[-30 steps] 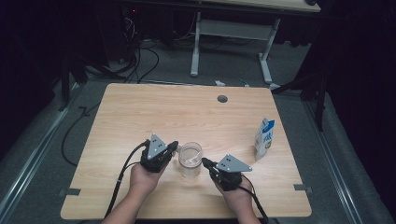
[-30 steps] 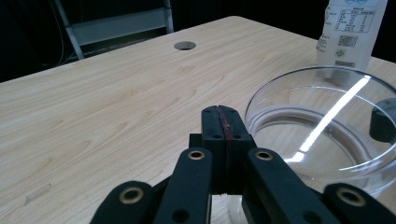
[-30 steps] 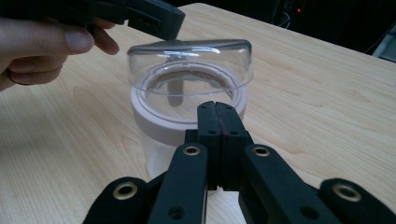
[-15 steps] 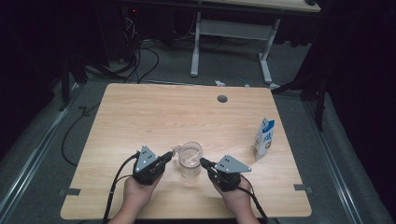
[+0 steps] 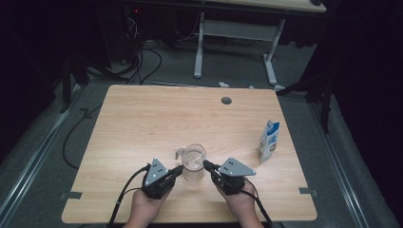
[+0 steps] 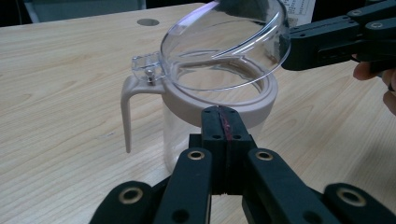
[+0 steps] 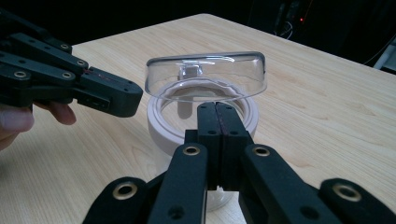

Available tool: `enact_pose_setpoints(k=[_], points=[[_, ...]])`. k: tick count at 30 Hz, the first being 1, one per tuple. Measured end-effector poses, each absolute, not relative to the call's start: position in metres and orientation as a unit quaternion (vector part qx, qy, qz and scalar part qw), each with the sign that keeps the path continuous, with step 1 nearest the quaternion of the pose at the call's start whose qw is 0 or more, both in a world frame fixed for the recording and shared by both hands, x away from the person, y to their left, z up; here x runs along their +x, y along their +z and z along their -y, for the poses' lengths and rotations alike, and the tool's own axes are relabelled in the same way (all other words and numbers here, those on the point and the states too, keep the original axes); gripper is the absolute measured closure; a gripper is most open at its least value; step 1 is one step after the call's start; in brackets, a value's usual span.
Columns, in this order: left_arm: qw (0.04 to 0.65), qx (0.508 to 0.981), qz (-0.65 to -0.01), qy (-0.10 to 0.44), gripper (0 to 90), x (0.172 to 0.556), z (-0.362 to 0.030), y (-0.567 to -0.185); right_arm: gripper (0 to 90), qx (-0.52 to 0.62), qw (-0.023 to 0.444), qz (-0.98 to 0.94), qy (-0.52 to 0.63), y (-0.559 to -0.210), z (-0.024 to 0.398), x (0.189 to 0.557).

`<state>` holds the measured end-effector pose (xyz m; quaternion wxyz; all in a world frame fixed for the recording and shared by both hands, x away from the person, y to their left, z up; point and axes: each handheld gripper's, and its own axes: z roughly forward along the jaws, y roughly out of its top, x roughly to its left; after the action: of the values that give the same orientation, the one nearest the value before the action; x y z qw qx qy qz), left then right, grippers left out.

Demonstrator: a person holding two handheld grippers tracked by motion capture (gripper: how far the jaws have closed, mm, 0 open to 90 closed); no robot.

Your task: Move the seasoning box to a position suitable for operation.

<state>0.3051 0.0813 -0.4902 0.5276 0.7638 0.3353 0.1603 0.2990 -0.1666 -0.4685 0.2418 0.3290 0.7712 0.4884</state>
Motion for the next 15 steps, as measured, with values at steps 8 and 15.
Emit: enact_pose_setpoints(k=[8,15], points=[[0.53,0.765,-0.329,0.16,89.9,0.3037,-0.0765,-0.4864,89.8,0.327,0.244,-0.771,0.489,-0.4677,0.1668,0.2986],[0.533,0.764,-0.328,0.159,89.9,0.3033,-0.0716,-0.486,89.8,0.326,0.242,-0.772,0.49,-0.467,0.1653,0.2976]])
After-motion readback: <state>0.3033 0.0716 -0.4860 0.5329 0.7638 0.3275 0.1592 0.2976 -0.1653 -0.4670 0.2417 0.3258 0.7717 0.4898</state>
